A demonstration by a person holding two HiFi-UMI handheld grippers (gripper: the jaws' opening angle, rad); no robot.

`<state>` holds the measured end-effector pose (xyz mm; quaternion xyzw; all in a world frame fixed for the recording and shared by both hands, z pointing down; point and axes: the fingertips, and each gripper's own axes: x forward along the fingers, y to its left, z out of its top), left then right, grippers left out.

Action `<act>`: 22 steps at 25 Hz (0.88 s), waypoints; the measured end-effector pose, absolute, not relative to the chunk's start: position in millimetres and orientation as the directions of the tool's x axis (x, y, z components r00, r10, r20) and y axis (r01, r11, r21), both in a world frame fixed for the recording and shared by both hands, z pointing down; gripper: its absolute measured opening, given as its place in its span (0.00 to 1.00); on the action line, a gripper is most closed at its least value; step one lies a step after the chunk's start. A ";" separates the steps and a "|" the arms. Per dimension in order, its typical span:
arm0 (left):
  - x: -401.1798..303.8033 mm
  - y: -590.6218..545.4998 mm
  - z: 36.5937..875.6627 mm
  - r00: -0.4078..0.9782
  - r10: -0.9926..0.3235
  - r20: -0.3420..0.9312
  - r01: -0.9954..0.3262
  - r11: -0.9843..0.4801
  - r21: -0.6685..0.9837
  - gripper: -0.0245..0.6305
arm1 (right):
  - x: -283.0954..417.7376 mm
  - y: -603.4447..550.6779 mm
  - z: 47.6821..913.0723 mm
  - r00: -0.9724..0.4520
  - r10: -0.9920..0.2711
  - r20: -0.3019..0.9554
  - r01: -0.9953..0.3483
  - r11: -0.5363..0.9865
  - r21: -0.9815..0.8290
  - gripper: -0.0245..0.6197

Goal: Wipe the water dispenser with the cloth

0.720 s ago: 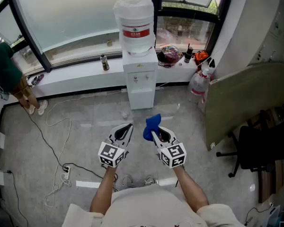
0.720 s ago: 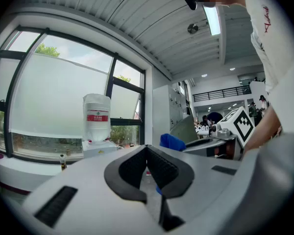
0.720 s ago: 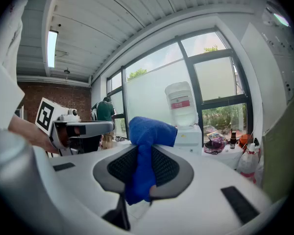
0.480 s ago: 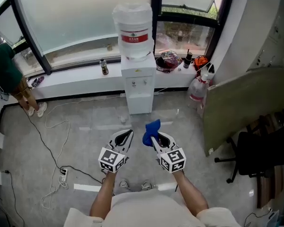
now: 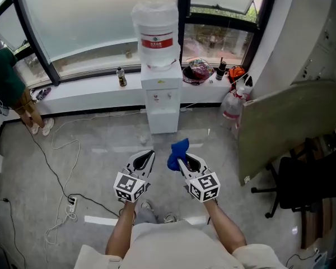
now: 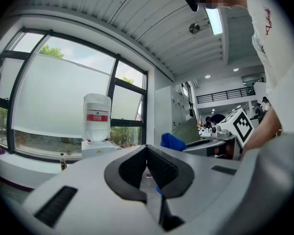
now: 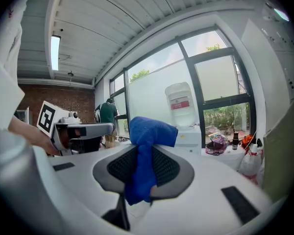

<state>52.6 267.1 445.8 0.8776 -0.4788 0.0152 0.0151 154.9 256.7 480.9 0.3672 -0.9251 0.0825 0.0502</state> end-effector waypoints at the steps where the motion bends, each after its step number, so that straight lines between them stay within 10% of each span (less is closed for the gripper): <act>1: 50.0 266.6 446.9 0.536 -0.843 0.041 -0.844 -0.536 0.016 0.05 | 154.7 255.5 481.1 -0.725 -0.671 0.153 -0.688 0.716 -0.118 0.18; 22: -29.0 90.3 483.3 0.551 -0.833 0.053 -0.833 -0.544 0.100 0.05 | 74.5 95.6 507.6 -0.715 -0.667 0.208 -0.696 0.706 -0.132 0.18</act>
